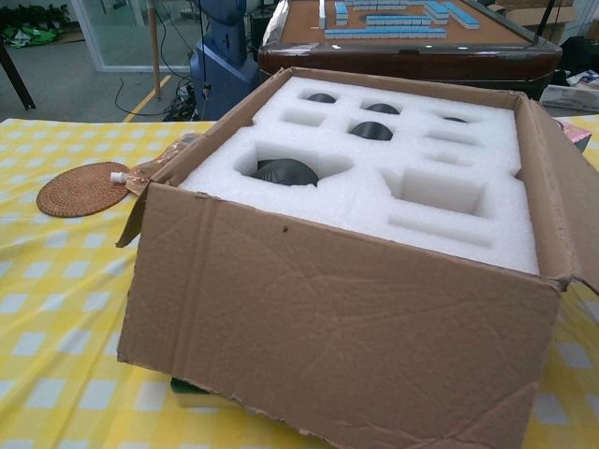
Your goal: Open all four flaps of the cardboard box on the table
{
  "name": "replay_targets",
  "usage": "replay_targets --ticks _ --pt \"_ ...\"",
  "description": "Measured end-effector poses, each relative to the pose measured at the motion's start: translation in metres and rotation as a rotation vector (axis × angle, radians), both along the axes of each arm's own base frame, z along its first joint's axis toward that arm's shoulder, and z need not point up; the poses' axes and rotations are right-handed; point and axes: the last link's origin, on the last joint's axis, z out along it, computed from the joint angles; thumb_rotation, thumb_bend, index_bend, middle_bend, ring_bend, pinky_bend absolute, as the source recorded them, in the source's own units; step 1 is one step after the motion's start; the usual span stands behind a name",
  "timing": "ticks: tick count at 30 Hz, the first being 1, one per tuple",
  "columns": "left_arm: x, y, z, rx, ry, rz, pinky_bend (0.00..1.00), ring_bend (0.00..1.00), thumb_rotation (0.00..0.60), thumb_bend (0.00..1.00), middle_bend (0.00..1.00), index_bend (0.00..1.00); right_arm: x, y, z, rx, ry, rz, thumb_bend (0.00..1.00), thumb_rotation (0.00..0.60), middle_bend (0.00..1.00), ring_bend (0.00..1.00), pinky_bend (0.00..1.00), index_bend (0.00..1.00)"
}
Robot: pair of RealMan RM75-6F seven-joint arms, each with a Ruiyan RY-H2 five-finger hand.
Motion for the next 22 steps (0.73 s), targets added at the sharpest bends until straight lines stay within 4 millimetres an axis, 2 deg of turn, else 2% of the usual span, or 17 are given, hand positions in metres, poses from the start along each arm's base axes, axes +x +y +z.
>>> replay_targets --ticks 2,7,15,22 --pt "-0.005 -0.005 0.000 0.009 0.002 0.009 0.00 0.18 0.401 0.53 0.39 0.41 -0.009 0.005 -0.003 -0.026 0.013 -0.008 0.68 0.600 0.22 0.23 0.17 0.21" --pt "-0.017 -0.019 -0.003 0.025 0.013 0.041 0.00 0.18 0.523 0.52 0.39 0.40 -0.027 0.013 -0.009 -0.051 0.027 -0.008 0.68 0.600 0.22 0.23 0.17 0.21" --pt "-0.028 -0.042 -0.008 0.046 0.027 0.078 0.00 0.18 0.599 0.52 0.37 0.39 -0.042 0.017 -0.021 -0.034 0.017 0.021 0.68 0.600 0.22 0.23 0.17 0.21" --pt "-0.034 -0.058 -0.009 0.057 0.047 0.094 0.00 0.18 0.600 0.52 0.36 0.39 -0.046 0.017 -0.029 -0.036 0.030 0.049 0.68 0.600 0.22 0.23 0.17 0.21"
